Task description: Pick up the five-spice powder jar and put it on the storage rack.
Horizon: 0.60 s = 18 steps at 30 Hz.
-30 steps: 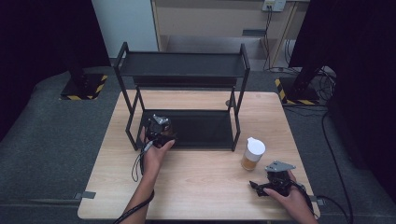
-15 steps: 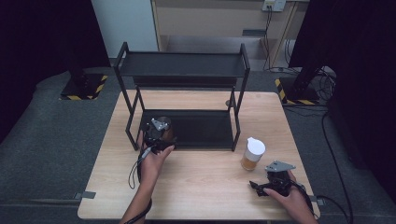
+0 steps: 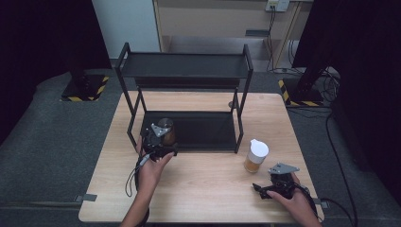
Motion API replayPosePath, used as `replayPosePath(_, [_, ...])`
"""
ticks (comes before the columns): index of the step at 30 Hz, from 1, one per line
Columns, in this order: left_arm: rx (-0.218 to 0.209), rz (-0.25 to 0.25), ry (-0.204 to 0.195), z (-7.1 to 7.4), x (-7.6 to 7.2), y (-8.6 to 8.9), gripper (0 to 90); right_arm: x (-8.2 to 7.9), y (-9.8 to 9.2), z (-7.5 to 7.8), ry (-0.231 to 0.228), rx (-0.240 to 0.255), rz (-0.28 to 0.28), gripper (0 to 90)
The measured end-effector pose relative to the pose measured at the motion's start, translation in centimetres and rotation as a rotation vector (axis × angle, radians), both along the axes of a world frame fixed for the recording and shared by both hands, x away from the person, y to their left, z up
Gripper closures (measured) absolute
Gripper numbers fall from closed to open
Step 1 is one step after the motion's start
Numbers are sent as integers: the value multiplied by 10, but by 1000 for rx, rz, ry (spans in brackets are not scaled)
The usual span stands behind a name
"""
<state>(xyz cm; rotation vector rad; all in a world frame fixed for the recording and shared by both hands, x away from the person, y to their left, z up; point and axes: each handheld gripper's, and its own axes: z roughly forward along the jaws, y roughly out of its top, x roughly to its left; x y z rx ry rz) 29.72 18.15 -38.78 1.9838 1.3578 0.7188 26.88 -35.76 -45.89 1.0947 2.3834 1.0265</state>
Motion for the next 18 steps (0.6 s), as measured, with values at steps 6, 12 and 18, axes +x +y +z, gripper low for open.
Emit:
replayPosePath(6, [18,-10,-7,4,-13,2,54,0,0,0,0,0,0,14])
replayPosePath(12, [10,-23,-11,7,-27,6,50,0,0,0,0,0,0,14])
replayPosePath(18, [4,-28,-6,11,-41,13,47,0,0,0,0,0,-1,14])
